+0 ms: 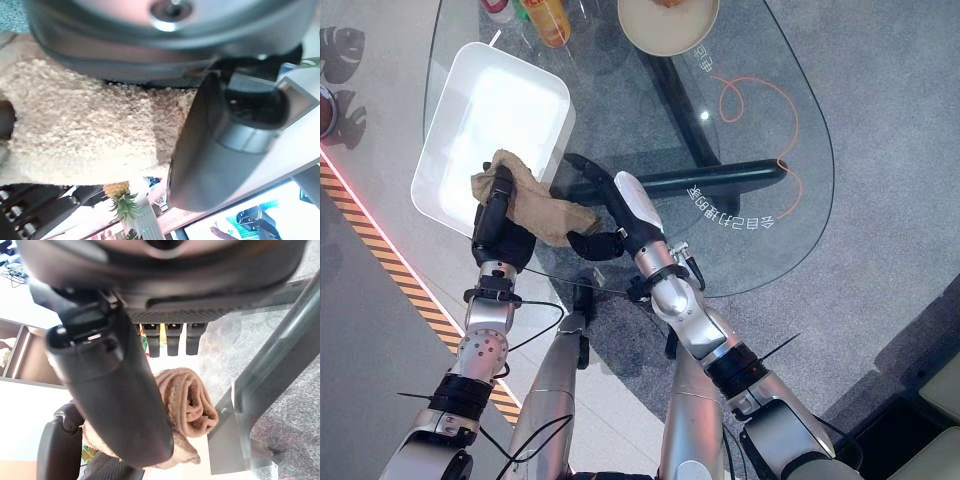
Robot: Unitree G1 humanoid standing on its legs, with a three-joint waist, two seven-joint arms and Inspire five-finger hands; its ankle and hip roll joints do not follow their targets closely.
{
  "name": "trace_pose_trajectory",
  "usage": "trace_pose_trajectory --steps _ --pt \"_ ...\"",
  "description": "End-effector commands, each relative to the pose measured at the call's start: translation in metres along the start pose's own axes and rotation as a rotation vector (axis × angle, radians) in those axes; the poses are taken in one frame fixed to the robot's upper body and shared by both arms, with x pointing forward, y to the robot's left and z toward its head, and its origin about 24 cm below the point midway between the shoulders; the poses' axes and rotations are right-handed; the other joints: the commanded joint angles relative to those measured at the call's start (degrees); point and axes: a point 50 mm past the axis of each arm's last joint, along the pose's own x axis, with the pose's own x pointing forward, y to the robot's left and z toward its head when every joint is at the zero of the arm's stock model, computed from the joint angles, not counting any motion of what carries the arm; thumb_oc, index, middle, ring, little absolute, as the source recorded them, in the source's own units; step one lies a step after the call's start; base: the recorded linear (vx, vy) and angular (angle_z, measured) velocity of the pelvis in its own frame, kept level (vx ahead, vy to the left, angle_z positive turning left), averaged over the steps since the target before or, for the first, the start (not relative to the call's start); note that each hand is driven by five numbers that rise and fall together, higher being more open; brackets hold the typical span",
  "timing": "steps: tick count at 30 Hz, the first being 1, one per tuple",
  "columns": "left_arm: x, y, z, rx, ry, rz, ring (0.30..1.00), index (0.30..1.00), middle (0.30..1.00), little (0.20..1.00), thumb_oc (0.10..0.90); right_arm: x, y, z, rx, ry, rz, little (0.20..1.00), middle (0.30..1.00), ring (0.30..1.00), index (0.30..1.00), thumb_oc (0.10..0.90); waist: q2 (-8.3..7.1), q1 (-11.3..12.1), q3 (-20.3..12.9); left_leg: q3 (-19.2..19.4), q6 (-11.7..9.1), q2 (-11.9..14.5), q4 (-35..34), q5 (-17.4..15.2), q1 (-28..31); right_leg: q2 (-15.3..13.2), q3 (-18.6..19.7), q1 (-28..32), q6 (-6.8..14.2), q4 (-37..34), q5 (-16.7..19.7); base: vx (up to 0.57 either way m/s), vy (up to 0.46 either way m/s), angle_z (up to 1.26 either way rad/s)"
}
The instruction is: Wipe the table with a cloth and put it in the basket.
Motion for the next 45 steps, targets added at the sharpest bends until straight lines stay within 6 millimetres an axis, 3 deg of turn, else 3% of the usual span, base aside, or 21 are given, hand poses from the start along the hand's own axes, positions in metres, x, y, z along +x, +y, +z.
trace_pose_trajectory --steps 1,20,28,38,45 --pt "0.014 -0.054 0.027 0.018 -0.189 -0.250 0.300 0.300 0.300 0.200 0.100 0.014 -0.015 0.075 0.099 -0.361 -0.108 0.900 0.900 0.900 0.900 0.800 -0.68 0.2 -1.4 4.4 6.5 -5.9 4.4 -4.0 -0.9 3.7 -2.8 3.7 -1.6 -7.4 3.9 0.00 0.000 0.00" --pt "0.008 -0.047 0.057 0.133 -0.462 -0.058 0.300 0.300 0.300 0.200 0.100 0.014 -0.028 0.071 0.092 -0.347 -0.211 0.900 0.900 0.900 0.900 0.800 -0.76 0.3 -1.4 4.2 6.5 -6.0 4.8 -4.1 -1.1 3.8 -2.7 3.5 -1.5 -7.1 3.7 0.00 0.000 0.00" --pt "0.007 -0.055 0.074 0.243 -0.590 -0.009 0.300 0.300 0.300 0.200 0.100 0.013 -0.041 0.062 0.078 -0.307 -0.330 0.900 0.900 0.900 0.900 0.800 -0.82 0.3 -1.4 4.1 6.4 -5.9 4.9 -4.2 -1.0 3.9 -2.5 3.5 -1.6 -6.7 3.4 0.00 0.000 0.00" --pt "0.006 -0.062 0.092 0.374 -0.695 0.001 0.300 0.300 0.300 0.200 0.100 -0.001 -0.080 0.022 -0.011 -0.150 -0.673 0.900 0.900 0.900 0.900 0.800 -0.93 -0.5 -1.4 4.4 6.4 -5.3 5.2 -4.7 -1.1 4.1 -2.0 3.1 -1.5 -6.2 3.1 0.00 0.000 0.00" --pt "0.012 -0.066 0.106 0.457 -0.760 0.007 0.300 0.300 0.300 0.200 0.100 -0.023 -0.114 -0.019 -0.037 0.030 -0.929 0.900 0.900 0.900 0.900 0.800 -1.05 -1.5 -1.4 4.7 6.3 -4.9 5.3 -5.1 -0.8 4.3 -1.4 3.3 -1.4 -6.1 2.9 0.00 0.000 0.00"
